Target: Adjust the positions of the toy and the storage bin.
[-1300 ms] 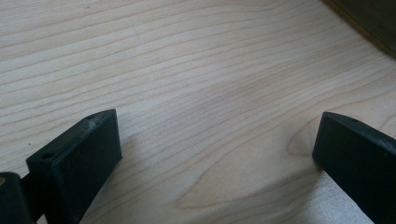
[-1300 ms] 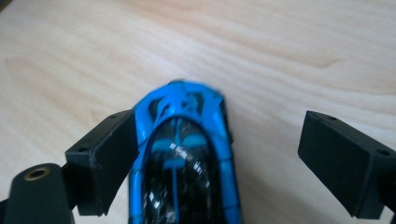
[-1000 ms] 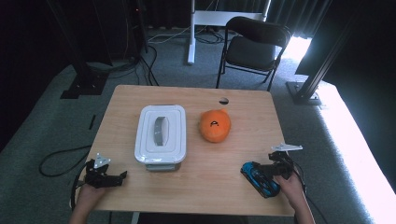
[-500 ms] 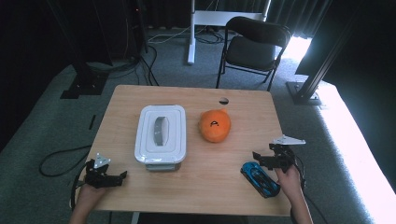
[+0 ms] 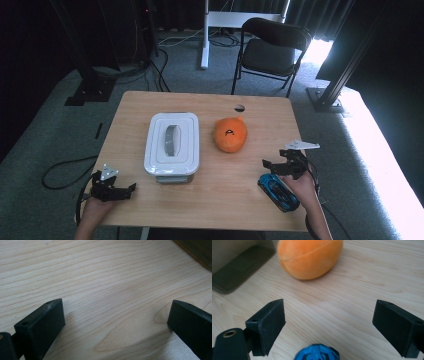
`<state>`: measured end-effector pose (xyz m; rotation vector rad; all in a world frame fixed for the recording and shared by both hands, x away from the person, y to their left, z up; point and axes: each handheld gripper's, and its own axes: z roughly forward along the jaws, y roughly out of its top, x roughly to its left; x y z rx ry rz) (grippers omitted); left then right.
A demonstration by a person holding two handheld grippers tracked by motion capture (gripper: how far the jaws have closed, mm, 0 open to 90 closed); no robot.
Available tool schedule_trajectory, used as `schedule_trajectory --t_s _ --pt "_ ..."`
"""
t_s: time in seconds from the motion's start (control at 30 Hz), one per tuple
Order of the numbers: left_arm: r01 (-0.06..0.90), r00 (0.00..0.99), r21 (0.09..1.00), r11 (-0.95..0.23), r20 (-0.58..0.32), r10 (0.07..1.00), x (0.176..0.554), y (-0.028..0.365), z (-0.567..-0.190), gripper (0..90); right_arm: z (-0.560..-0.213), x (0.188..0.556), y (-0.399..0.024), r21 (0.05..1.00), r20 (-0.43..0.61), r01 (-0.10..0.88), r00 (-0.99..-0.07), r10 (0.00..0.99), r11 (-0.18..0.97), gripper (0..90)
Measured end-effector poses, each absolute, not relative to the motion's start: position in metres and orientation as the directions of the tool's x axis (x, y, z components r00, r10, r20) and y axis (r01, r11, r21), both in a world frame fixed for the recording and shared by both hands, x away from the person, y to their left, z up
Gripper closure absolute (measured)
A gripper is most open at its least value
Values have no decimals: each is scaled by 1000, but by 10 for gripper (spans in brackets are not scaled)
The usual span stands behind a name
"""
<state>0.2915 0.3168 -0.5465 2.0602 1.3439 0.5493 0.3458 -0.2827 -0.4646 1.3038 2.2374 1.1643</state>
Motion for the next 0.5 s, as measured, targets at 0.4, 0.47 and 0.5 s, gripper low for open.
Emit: schedule_trajectory --t_s 0.4,0.47,0.5 --pt "663 398 687 -298 13 917 291 317 -546 15 -452 370 -266 774 154 580 -561 814 253 128" --pt "663 398 687 -298 13 917 291 317 -547 15 -451 374 -263 770 149 580 -567 810 264 133" --pt "663 398 687 -297 13 917 291 317 -547 15 -450 376 -261 770 145 579 -568 810 268 135"
